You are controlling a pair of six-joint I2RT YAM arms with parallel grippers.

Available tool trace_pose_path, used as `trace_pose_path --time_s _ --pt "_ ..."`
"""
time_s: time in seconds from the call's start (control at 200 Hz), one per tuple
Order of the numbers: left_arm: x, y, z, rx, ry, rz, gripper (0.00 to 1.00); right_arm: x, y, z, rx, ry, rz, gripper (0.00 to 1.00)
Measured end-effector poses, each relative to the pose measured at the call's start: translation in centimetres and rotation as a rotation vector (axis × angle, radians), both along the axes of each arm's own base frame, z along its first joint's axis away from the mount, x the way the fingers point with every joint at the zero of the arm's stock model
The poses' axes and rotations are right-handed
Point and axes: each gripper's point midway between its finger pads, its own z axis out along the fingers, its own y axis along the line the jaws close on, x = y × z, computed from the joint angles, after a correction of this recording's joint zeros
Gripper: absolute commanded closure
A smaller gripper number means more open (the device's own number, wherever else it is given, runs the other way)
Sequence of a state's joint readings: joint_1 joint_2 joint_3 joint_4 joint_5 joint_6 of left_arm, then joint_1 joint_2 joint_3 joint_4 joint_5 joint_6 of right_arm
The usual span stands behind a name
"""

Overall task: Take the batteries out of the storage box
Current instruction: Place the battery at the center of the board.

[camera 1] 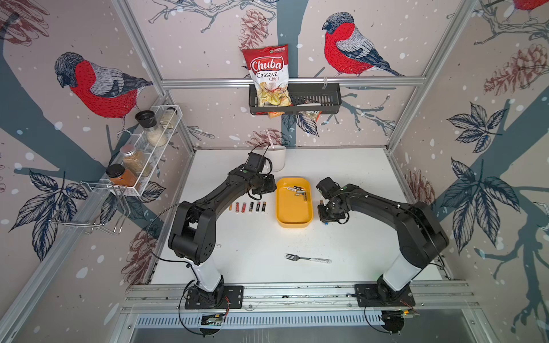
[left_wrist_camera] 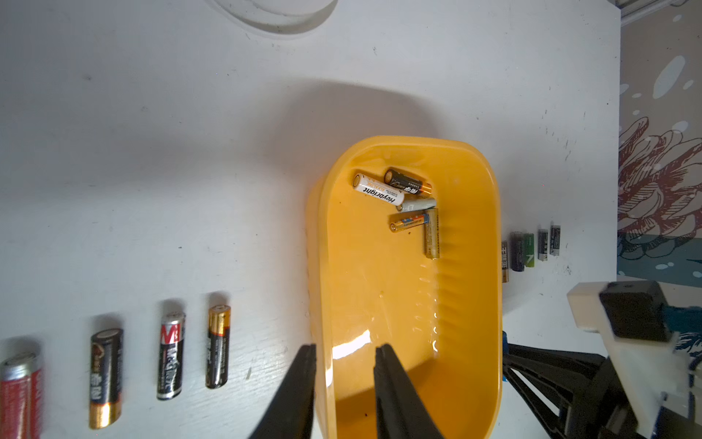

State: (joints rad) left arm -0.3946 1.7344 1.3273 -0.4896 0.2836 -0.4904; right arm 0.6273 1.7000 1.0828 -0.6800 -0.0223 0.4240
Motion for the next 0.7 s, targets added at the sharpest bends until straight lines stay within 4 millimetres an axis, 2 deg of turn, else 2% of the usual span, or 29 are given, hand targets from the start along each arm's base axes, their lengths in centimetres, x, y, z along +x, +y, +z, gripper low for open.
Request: trace_pose_path --time_s 0.215,0.7 --pt "-0.2 -0.3 -0.1 0.005 0.0 -0.006 0.69 0.0 0.1 -1.1 0.001 0.01 -0.005 0.79" --pt "-0.4 -0.8 -0.3 0.008 0.003 -0.017 0.69 -0.1 -0.5 -2.0 -0.007 0.025 -0.037 0.79"
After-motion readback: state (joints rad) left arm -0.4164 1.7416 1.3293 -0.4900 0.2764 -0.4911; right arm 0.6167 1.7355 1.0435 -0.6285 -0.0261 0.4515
